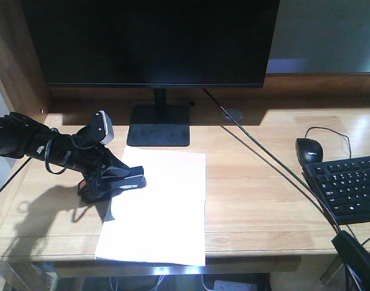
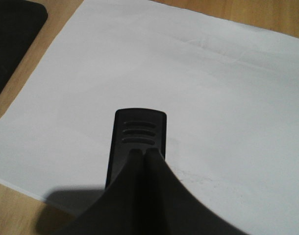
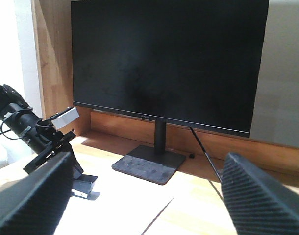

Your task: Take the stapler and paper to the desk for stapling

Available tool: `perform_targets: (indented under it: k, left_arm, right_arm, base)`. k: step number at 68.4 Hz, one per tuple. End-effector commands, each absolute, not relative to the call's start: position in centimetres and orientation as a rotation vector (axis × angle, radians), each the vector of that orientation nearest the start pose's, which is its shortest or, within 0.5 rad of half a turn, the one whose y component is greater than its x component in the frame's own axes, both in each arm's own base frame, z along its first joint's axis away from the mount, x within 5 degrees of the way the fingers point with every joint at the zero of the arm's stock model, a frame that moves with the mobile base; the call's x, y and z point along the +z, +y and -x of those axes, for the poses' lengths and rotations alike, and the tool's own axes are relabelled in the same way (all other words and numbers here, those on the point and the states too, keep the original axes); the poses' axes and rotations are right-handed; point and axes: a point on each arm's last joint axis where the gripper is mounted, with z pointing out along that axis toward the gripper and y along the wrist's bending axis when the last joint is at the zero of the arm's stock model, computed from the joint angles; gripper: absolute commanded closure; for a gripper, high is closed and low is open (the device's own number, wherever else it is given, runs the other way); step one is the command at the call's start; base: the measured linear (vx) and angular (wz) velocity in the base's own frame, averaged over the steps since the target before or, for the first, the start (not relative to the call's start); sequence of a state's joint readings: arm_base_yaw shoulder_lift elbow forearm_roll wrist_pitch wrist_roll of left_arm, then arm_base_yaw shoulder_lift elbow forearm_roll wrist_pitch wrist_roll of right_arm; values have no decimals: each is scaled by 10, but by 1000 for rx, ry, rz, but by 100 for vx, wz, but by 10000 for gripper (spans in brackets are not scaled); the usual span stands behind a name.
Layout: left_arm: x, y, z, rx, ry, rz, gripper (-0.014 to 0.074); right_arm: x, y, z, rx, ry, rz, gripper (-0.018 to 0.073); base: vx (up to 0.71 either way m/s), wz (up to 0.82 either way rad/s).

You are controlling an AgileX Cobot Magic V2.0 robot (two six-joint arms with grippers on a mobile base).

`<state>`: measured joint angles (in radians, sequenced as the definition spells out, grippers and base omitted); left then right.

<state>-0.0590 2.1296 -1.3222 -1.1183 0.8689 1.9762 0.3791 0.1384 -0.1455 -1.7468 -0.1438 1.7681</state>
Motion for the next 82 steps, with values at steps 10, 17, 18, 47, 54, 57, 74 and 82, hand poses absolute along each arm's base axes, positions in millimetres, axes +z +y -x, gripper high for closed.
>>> perform_targets:
  k: [10, 17, 18, 47, 54, 57, 74, 82]
  left_arm:
    - [137, -88, -405, -591, 1928, -1467, 603]
    - [136, -87, -406, -575, 1940, -1454, 603]
    - [136, -87, -406, -573, 1944, -1449, 603]
    - [155, -87, -405, -558, 1940, -1413, 603]
    - [180, -88, -401, -544, 1887, -1417, 603]
    - [194, -88, -398, -530, 1869, -1407, 603]
    - [265, -78, -379, -368, 1924, -1265, 603]
    - [290, -68, -367, -242, 1996, -1201, 603]
  right_arm:
    - [260, 34, -54, 367, 1441, 405, -24]
    - [260, 34, -54, 367, 1441, 405, -24]
    - [260, 34, -54, 367, 1441, 405, -24]
    - [260, 34, -54, 367, 1441, 405, -24]
    - [260, 34, -54, 367, 1441, 405, -24]
    - [260, 34, -54, 367, 1441, 405, -24]
    - [260, 34, -54, 367, 1441, 405, -24]
    - [260, 34, -54, 367, 1441, 405, -24]
  base:
    - [0, 0]
    - [0, 0]
    - [0, 0]
    - [0, 0]
    - [0, 0]
    - [0, 0]
    - [0, 0]
    - [0, 0]
